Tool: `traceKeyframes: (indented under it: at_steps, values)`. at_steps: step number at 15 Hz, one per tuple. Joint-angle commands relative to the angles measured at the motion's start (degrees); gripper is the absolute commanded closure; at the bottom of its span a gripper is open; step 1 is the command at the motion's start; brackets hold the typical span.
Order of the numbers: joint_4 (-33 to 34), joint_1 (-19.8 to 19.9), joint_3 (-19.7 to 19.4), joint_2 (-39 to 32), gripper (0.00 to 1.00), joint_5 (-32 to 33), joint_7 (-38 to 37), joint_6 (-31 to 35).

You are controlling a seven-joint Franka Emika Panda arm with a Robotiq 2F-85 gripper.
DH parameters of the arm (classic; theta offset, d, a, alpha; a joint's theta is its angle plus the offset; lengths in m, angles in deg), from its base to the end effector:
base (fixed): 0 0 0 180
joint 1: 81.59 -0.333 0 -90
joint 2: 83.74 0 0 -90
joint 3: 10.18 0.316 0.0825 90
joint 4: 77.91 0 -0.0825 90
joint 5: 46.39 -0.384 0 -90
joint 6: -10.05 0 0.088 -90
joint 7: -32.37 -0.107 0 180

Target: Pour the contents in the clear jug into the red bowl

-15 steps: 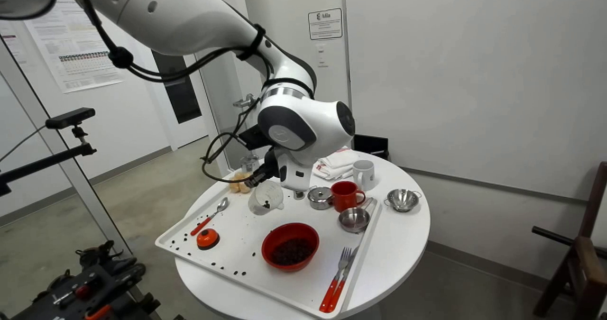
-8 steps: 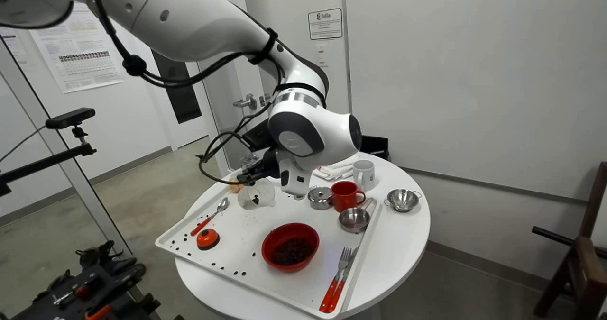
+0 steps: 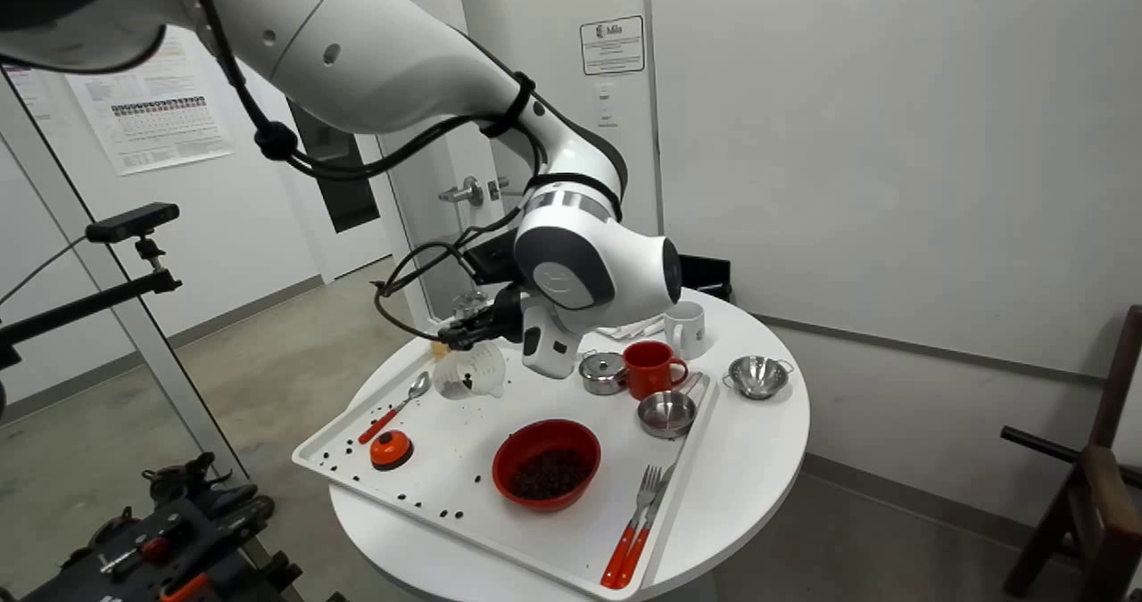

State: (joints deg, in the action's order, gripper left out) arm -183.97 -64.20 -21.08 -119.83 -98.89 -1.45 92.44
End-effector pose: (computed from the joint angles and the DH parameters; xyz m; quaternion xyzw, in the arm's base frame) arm 0.5211 -0.1711 0.1807 -0.5985 0.5657 0.4568 0.3364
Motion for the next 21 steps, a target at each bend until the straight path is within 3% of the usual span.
traceKeyframes:
  at_steps: [1, 6, 9, 17, 19, 20, 21]
  values:
    - [5.11, 2.34, -1.33, -4.42, 0.9, -4.63, -3.99, -8.47]
    - [8.51, 5.15, -2.29, -8.14, 0.9, -10.53, -4.29, -16.08]
    - [10.19, 6.41, -1.97, -10.19, 0.9, -13.25, -0.84, -20.43]
    - [15.1, 6.95, -2.06, -15.11, 0.9, -16.57, 3.34, -28.99]
    - [14.62, 5.43, -3.48, -14.36, 0.91, -15.77, 4.24, -27.34]
    - [13.21, 5.15, -3.76, -13.99, 0.73, -16.0, 3.12, -27.3]
    - [13.37, 5.14, -3.87, -14.09, 0.73, -15.97, 3.46, -27.25]
